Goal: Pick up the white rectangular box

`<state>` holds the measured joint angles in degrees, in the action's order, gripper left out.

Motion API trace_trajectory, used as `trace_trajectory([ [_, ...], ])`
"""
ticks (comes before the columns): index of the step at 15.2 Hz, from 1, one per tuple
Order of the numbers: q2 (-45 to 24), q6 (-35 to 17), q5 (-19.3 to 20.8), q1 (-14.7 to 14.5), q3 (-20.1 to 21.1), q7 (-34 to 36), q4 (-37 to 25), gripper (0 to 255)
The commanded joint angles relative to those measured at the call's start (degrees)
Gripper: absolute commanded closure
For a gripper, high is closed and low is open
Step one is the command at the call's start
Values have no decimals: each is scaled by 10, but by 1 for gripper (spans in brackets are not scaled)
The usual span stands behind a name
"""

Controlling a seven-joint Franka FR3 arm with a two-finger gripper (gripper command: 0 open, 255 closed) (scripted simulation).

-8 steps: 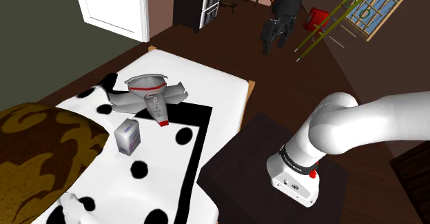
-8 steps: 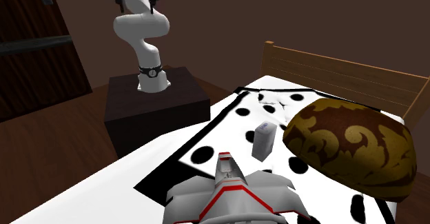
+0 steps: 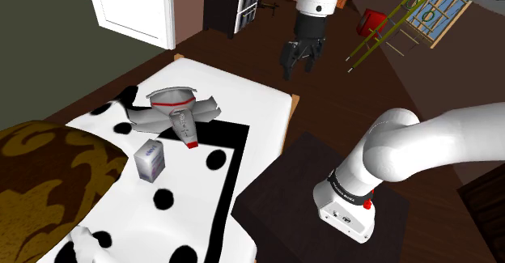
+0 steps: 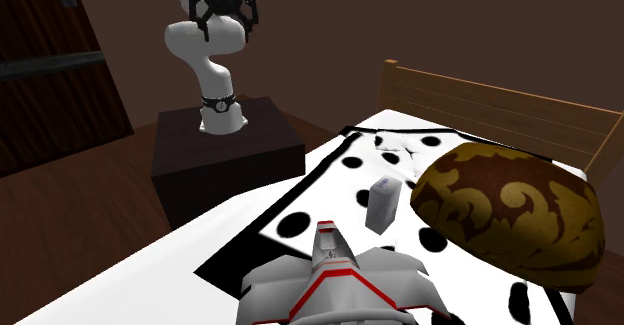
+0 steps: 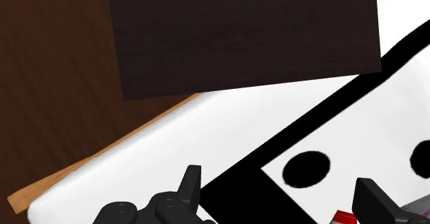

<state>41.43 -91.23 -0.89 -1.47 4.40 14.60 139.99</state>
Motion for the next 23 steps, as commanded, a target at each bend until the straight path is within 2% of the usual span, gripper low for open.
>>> trace_trajectory([
  [1,-15,-36,-18,-5,21,34,16,0],
  [8,-106,-164,-59,-15,89,137,35,0],
  [13,-198,-255,-67,-14,137,213,21,0],
  [18,-305,-336,-47,-9,178,298,-16,0],
  [23,-424,-400,9,-10,203,397,-74,0],
])
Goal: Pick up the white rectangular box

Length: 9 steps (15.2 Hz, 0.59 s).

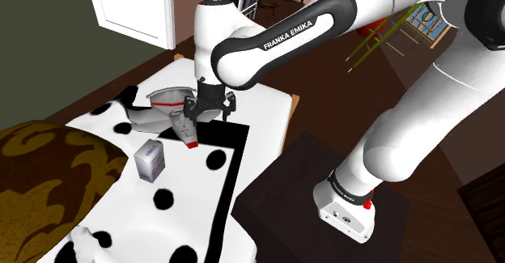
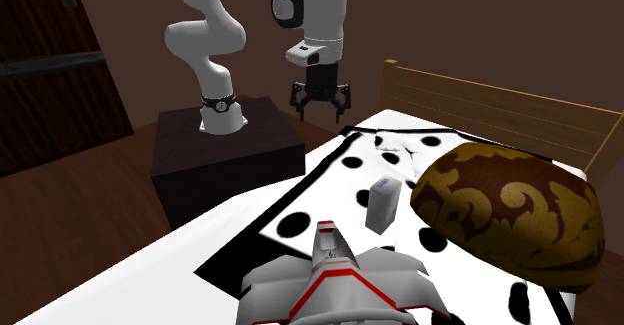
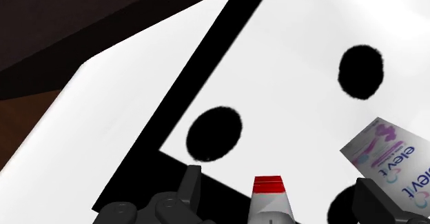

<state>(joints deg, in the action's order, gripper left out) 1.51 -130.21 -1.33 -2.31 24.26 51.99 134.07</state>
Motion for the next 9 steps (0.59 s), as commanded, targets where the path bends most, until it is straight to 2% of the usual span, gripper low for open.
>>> trace_trajectory([
  [1,-49,-21,28,-3,6,44,-29,0],
  [5,-145,-50,87,-24,-1,123,-95,0],
  [9,-238,-64,135,-57,-23,189,-174,0],
])
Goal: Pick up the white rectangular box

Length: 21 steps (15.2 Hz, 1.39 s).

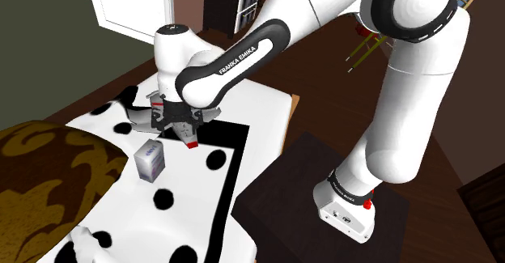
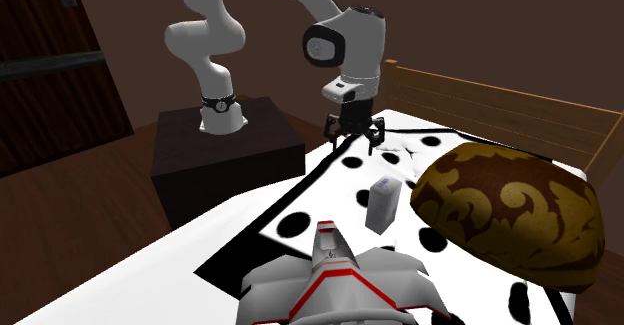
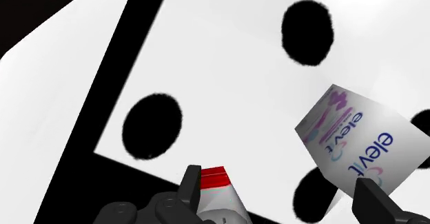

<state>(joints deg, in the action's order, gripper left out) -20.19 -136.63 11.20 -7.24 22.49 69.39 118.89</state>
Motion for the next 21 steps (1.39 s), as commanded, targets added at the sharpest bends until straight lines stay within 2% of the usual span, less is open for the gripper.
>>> trace_trajectory([
  [1,-43,-1,20,-17,-12,29,-44,0],
  [8,-199,8,59,-77,-55,99,-220,0],
  [18,-242,-26,71,-86,-68,107,-229,0],
  [19,-242,-26,71,-86,-68,107,-229,255],
  [21,-242,-26,71,-86,-68,107,-229,255],
])
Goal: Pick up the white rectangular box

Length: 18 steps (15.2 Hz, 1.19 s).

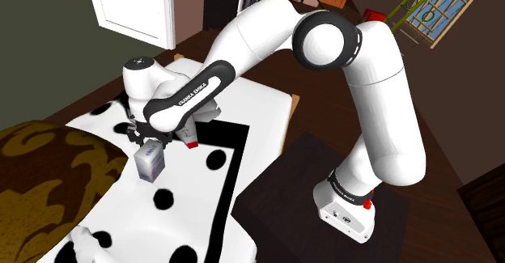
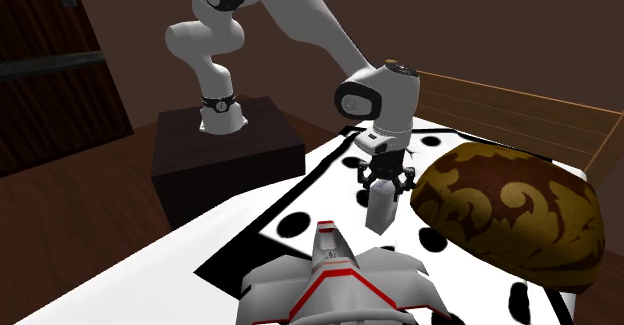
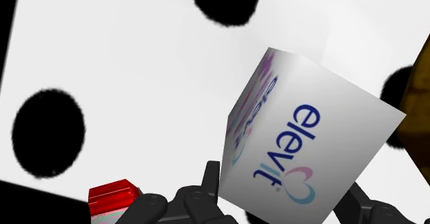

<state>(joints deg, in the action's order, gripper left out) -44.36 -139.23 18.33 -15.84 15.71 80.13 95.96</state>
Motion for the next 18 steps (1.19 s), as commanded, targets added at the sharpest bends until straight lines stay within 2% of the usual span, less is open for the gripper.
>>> trace_trajectory([
  [1,0,0,0,0,0,0,0,255],
  [7,0,0,0,0,0,0,0,255],
  [18,60,50,-19,13,18,-12,11,255],
])
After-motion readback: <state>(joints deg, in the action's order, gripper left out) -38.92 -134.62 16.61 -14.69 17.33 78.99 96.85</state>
